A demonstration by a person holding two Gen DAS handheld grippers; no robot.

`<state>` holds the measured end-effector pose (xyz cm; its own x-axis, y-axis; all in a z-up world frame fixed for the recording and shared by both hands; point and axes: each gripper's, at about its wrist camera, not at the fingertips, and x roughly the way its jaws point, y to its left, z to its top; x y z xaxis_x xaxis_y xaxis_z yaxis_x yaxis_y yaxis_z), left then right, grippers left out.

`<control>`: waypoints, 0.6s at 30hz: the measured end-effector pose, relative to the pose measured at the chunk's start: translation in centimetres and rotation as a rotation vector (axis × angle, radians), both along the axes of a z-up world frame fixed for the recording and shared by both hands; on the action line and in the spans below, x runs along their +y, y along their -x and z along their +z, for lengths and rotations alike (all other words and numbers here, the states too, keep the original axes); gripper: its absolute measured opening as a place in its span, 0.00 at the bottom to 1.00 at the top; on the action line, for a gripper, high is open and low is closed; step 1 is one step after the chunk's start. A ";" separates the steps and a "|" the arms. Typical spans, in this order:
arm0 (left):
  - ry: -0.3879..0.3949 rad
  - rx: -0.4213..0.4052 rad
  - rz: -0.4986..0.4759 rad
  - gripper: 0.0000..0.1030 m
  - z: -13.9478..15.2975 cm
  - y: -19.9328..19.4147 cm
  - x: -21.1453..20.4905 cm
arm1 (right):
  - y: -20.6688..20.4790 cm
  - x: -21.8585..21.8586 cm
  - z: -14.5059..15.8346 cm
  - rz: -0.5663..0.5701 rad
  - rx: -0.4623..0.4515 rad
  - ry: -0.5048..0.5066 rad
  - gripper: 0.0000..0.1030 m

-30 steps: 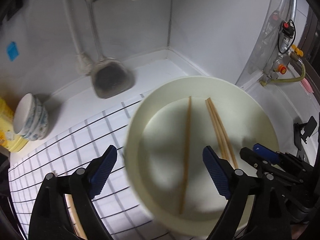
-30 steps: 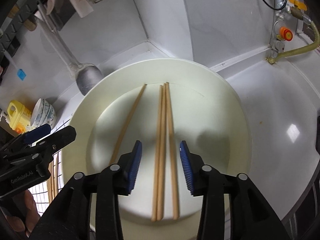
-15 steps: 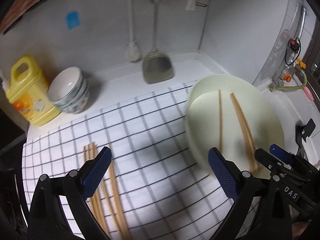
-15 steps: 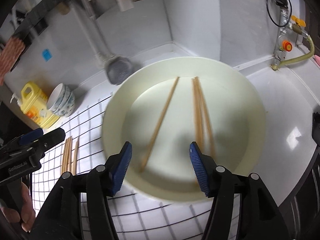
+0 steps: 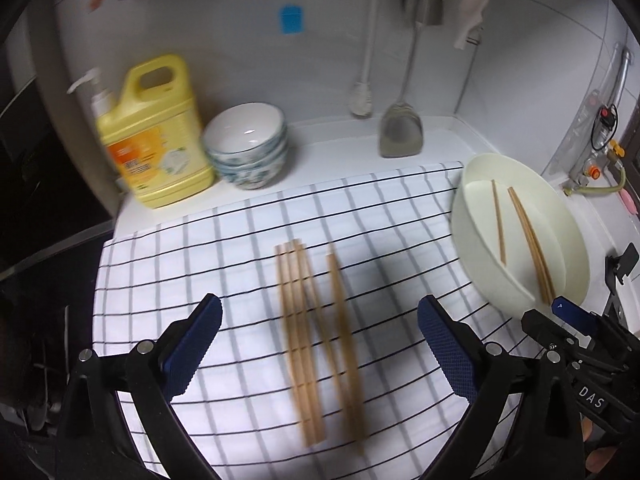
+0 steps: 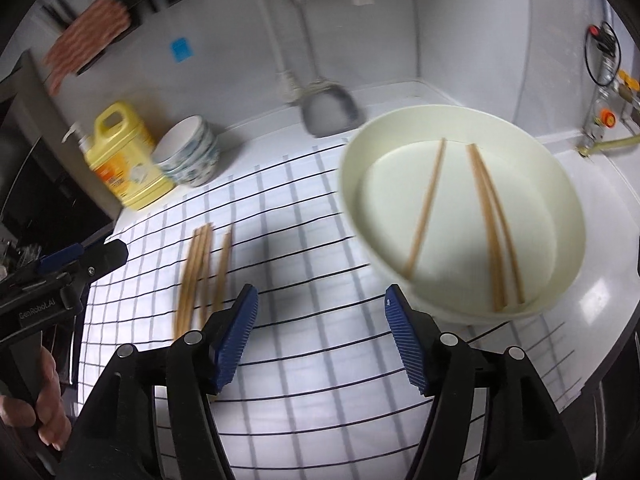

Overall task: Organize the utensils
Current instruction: 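Move both open tools back over the chopsticks on the grid cloth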

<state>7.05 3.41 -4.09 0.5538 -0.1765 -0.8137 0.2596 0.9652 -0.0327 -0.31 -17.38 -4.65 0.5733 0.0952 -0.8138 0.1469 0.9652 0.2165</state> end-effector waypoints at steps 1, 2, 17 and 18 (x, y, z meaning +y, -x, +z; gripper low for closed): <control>0.001 -0.006 0.008 0.93 0.0 0.3 1.0 | 0.2 0.5 0.1 0.005 -0.003 0.001 0.62; 0.002 -0.009 0.016 0.94 -0.1 0.5 1.6 | 0.3 1.1 0.2 0.010 -0.008 0.002 0.63; 0.006 0.033 0.186 0.94 -5.5 2.3 8.9 | -0.1 6.4 -4.7 0.127 0.045 -0.004 0.64; 0.008 0.037 0.198 0.94 -6.0 2.3 9.0 | -0.3 6.5 -5.4 0.142 0.042 -0.006 0.64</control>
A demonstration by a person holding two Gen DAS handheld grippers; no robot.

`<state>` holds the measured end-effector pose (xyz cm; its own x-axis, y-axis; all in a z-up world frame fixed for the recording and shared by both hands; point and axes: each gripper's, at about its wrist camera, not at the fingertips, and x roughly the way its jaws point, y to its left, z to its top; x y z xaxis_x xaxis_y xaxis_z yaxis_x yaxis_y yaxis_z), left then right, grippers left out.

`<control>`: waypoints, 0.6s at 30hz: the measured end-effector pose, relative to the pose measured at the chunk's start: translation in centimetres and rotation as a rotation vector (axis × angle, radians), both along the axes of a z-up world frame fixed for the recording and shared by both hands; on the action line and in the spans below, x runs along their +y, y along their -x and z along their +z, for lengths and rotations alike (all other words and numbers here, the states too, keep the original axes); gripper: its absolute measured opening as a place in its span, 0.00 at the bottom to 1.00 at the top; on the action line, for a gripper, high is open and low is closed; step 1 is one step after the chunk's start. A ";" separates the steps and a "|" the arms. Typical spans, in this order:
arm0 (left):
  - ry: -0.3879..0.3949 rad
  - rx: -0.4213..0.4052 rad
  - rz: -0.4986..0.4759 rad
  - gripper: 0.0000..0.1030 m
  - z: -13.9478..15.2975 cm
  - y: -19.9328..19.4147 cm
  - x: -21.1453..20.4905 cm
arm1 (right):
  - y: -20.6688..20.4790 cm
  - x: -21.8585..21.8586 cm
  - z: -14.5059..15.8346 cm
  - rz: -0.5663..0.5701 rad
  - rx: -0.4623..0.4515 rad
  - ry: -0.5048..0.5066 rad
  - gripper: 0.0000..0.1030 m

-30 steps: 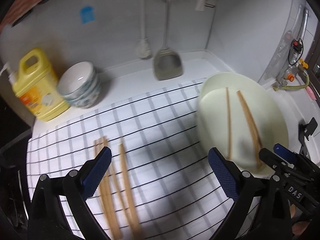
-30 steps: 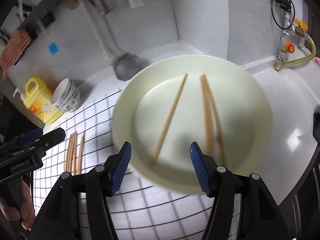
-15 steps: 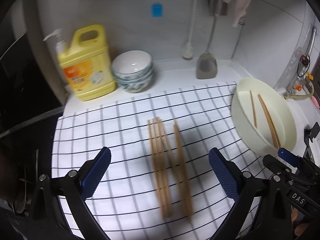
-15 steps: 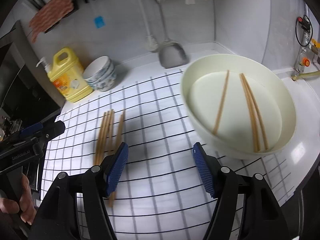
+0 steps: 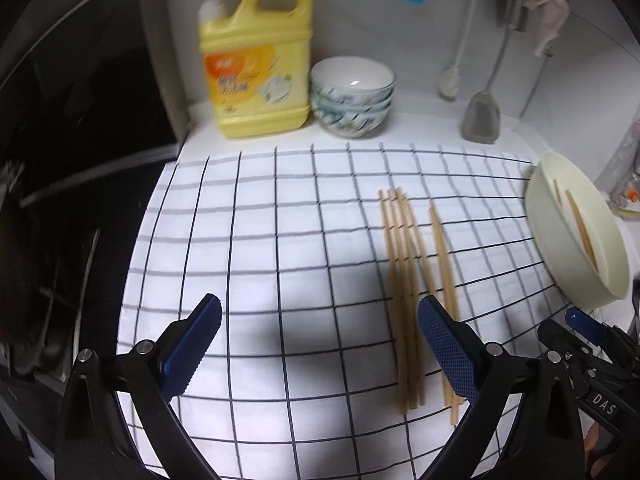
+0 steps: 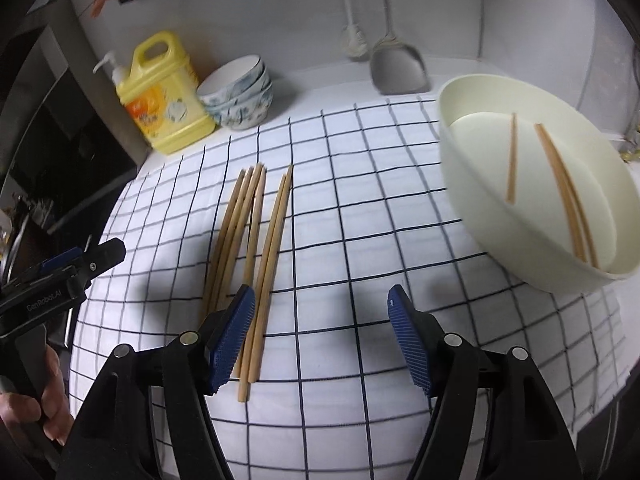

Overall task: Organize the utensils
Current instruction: 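Move both open tools back over the chopsticks on the grid cloth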

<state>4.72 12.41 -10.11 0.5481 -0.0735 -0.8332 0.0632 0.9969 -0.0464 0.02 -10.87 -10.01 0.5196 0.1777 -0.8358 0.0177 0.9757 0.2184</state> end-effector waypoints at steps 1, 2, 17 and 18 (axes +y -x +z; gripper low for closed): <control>-0.002 0.000 0.009 0.94 -0.4 0.0 0.0 | -0.1 0.1 -0.4 0.009 -0.003 -0.001 0.64; -0.008 0.002 0.022 0.94 -0.9 0.1 -0.1 | -0.4 0.2 -0.9 0.020 -0.005 -0.003 0.64; -0.046 -0.022 -0.048 0.94 -4.2 -1.7 -1.6 | -2.4 2.4 -5.5 0.034 0.007 -0.004 0.64; -0.046 -0.023 -0.058 0.94 -4.4 -1.9 -1.5 | -2.3 2.7 -5.7 0.032 0.009 -0.001 0.64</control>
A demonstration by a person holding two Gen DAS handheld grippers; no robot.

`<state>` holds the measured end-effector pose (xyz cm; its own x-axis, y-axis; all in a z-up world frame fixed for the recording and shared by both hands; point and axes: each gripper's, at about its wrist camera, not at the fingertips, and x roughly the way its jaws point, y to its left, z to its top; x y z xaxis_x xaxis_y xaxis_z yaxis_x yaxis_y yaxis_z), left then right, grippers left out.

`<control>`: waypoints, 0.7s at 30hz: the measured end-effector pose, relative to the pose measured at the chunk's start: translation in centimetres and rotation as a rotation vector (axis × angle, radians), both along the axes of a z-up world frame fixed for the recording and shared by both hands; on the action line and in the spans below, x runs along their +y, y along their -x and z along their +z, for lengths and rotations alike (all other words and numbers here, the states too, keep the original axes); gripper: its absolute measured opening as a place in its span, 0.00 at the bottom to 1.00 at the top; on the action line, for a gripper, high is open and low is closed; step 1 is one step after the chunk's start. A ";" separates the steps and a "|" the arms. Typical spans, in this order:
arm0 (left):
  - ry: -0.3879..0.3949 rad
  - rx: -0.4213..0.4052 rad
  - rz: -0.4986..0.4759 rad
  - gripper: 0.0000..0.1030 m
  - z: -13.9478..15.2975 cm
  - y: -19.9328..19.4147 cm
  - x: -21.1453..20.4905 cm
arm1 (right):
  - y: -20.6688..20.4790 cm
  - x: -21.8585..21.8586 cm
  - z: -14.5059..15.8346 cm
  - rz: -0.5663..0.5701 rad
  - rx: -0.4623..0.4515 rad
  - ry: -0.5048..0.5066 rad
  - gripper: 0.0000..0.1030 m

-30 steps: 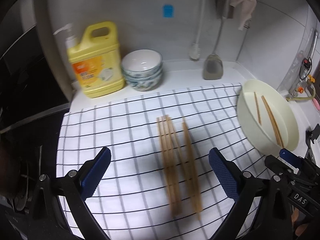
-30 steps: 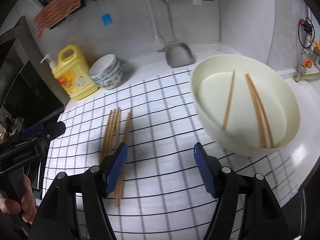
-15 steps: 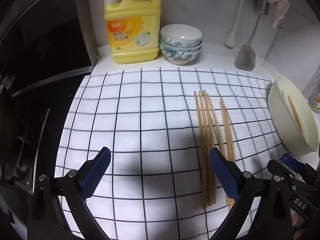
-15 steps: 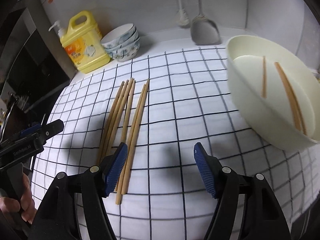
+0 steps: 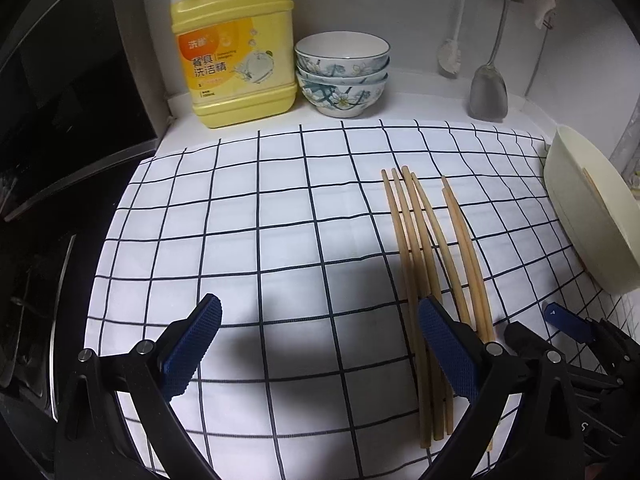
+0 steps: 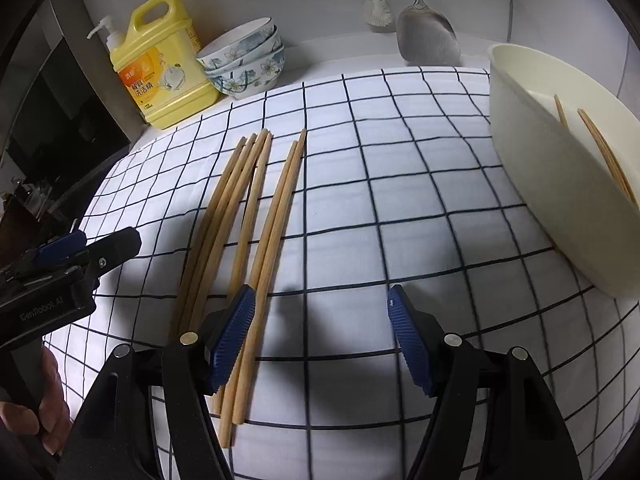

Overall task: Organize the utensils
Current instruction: 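Move both open tools back over the chopsticks on the grid cloth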

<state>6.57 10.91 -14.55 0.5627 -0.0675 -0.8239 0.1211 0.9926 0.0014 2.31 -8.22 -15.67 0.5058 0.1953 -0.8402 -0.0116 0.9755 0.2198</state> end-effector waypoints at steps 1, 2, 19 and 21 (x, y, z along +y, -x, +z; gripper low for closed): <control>0.000 0.003 -0.007 0.94 -0.2 -0.1 0.1 | 0.0 0.2 -0.1 -0.002 0.001 0.005 0.64; 0.001 0.005 -0.012 0.94 -0.3 -0.2 0.1 | 0.1 0.4 -0.2 -0.002 0.000 0.009 0.64; 0.015 0.013 -0.055 0.94 -1.3 -0.9 0.3 | 1.0 2.5 -0.4 0.010 0.000 0.166 0.64; 0.018 0.016 -0.062 0.94 -1.3 -0.9 0.2 | 1.1 3.0 -0.6 0.021 -0.004 0.206 0.64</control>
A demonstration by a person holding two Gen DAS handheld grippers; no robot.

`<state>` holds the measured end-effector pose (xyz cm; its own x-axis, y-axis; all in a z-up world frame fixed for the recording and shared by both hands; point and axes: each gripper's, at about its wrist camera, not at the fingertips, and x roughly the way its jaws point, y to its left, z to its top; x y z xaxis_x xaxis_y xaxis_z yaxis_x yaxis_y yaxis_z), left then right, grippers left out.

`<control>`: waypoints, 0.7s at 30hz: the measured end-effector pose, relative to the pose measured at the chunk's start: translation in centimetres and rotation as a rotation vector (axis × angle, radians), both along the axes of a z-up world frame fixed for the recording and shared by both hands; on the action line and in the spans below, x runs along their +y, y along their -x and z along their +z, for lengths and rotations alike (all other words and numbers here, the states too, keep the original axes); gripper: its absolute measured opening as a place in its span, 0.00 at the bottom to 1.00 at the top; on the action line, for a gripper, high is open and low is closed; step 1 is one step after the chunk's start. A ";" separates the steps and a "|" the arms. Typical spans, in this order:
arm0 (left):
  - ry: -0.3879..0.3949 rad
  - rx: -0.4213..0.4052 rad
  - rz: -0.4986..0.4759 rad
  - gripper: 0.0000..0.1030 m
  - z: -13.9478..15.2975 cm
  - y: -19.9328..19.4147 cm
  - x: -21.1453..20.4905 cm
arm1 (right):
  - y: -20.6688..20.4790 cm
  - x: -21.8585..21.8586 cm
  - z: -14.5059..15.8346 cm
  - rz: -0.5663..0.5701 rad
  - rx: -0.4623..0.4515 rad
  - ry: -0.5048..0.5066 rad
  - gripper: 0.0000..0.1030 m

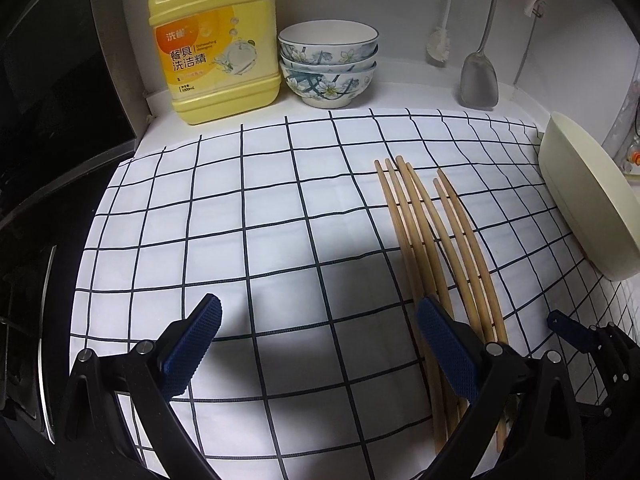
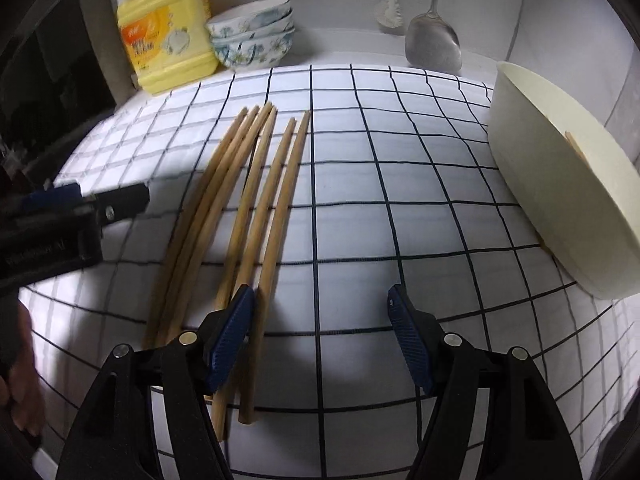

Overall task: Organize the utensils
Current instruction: 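Move both open tools back over the chopsticks on the grid cloth, then close the right tool on one chopstick while the left tool grips another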

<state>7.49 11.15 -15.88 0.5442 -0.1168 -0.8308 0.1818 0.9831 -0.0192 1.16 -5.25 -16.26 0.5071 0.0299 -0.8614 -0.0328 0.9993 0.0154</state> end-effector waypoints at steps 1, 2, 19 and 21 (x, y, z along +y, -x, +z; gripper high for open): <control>0.000 0.002 -0.004 0.94 -0.1 0.0 0.0 | 0.0 0.0 0.0 0.002 -0.003 0.003 0.64; -0.003 0.004 -0.006 0.94 -0.1 0.0 -0.1 | 0.0 -0.2 0.0 -0.001 -0.003 -0.003 0.64; -0.067 0.029 -0.067 0.94 -1.8 0.4 -2.0 | -0.7 -3.8 0.0 -0.078 -0.019 0.000 0.64; -0.073 0.036 -0.068 0.94 -2.1 0.3 -2.0 | -0.7 -3.8 0.0 -0.075 -0.022 -0.001 0.64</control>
<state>7.22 9.16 -18.01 0.5065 -0.0912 -0.8574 0.2491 0.9675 0.0443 1.81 -9.06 -16.30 0.5265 -0.0082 -0.8502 0.0417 0.9990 0.0162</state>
